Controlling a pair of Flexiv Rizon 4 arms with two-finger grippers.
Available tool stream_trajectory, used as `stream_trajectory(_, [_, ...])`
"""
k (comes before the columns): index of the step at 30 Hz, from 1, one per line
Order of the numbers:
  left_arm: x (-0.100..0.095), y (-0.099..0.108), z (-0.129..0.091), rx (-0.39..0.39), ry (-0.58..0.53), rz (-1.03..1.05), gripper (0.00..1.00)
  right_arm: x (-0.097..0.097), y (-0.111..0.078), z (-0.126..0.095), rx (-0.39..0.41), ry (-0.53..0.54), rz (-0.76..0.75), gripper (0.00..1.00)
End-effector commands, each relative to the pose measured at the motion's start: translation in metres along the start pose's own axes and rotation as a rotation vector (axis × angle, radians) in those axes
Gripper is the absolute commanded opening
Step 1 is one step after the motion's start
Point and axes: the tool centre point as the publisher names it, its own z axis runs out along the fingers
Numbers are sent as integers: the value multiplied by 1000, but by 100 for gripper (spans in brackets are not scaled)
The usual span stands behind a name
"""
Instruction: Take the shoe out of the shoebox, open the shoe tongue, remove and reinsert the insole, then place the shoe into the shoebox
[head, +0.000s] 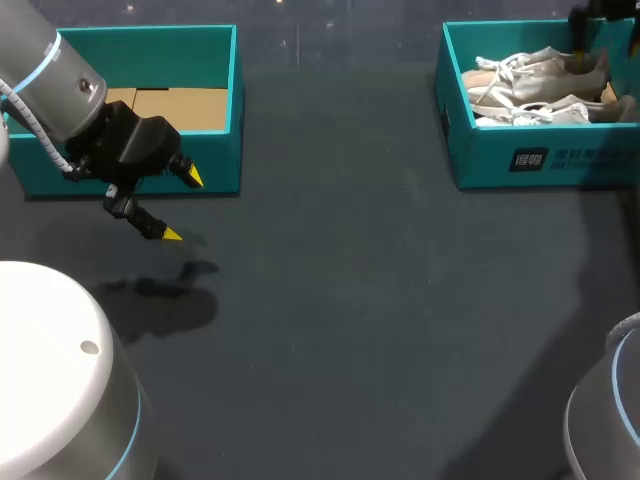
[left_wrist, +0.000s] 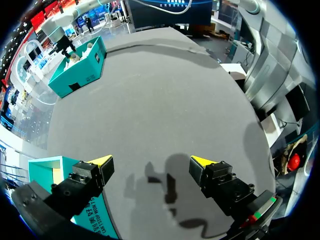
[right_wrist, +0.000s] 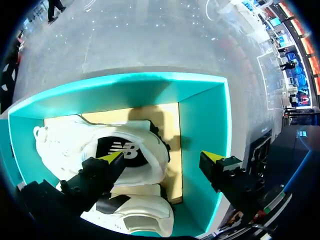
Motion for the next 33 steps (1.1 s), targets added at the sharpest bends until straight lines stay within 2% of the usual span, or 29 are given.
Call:
stream_trajectory(1, [1,0,0,-3,-2,0,100,-3,-33,-37,-49,7,10,100])
stream_trajectory(3, [1,0,0,-3,-2,0,100,-4,-37,-44,-15,3,32,100])
stream_trajectory(6, [1,0,0,-3,-2,0,100,-4,-48,-63,-16,14,49,100])
stream_trajectory(8, [0,-5,-10,14,-15,-22,100,-2,-56,-73,-28,29,50,100])
stream_trajectory(10, [-2,-7,-19,-24,-45,-74,100,-1,-62,-82,-32,38,54,100])
stream_trajectory(14, [-4,-6,-36,-47,-82,-166,100,1,-73,-95,-40,64,56,100])
stream_trajectory(19, [-10,6,-53,-155,-139,-351,100,5,-86,-107,-39,80,50,100])
stream_trajectory(26, [-23,33,-74,-296,-207,-664,100,9,-104,-119,-38,86,45,100])
stream_trajectory(28, [-27,41,-79,-374,-279,-738,100,9,-104,-119,-38,86,45,100])
stream_trajectory(29, [-31,47,-83,-459,-372,-742,100,9,-104,-119,-38,86,45,100])
stream_trajectory(33, [-31,47,-83,-459,-372,-742,100,9,-104,-119,-38,86,45,100])
